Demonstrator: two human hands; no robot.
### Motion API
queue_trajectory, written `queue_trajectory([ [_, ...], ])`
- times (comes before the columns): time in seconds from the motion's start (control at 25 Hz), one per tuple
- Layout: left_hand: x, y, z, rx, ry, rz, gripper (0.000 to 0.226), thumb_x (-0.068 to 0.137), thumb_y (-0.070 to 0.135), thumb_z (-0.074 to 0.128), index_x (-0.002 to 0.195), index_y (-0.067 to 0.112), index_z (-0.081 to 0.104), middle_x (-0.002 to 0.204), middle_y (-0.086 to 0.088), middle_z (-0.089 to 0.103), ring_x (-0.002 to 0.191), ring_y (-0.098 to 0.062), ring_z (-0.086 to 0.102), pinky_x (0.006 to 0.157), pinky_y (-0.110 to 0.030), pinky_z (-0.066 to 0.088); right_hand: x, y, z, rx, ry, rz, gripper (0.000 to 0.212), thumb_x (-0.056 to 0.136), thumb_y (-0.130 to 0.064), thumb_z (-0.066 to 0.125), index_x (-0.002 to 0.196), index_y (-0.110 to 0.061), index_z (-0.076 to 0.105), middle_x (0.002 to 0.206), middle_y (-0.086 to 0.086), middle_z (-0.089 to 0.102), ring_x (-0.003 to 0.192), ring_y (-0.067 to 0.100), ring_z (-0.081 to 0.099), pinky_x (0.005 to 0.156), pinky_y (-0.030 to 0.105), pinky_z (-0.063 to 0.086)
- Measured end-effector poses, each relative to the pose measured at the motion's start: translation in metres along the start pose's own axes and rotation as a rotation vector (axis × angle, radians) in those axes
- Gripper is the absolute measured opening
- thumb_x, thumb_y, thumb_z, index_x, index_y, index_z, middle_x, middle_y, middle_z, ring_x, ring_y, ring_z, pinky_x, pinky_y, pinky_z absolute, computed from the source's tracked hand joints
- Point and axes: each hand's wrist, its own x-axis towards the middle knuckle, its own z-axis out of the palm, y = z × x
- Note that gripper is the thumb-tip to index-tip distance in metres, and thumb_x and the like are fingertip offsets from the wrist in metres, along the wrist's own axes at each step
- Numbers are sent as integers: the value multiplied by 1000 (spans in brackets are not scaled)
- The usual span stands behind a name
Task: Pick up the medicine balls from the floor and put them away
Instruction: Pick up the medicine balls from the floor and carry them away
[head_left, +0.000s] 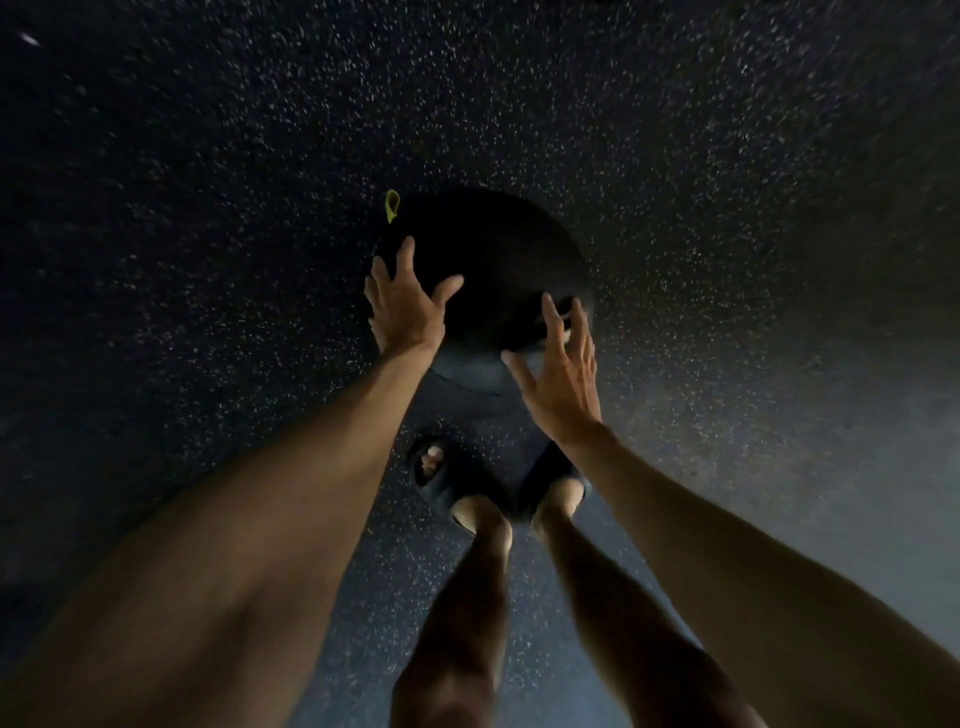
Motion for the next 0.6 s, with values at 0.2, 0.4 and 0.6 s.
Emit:
queue_trajectory([
  [0.2, 26, 12, -5, -16, 172, -1, 64, 99, 51, 50, 152, 18, 35, 152, -19, 34, 138, -36, 35, 107, -53, 42, 52, -38, -5, -24, -54, -18, 90, 94, -58, 54, 158, -37, -6, 167, 12, -13, 153, 33, -13, 121, 61, 8],
  [0.4, -4, 4, 2, -16, 118, 113, 85, 94, 61, 52, 160, 26, 13, 166, -18, 6, 153, -36, 10, 121, -56, 23, 132, -76, -33, -53, -122, 60, 86, 96, -60, 49, 159, -36, -5, 167, 13, -11, 153, 34, -12, 119, 65, 7],
  [0.6, 36, 42, -7, 56, 46, 85, 102, 85, 73, 53, 160, 31, 0, 166, -18, -8, 153, -39, -3, 117, -66, 20, 238, -115, -76, -23, -204, 93, 78, 97, -58, 48, 160, -30, 11, 167, 11, 7, 153, 35, 4, 118, 65, 15],
])
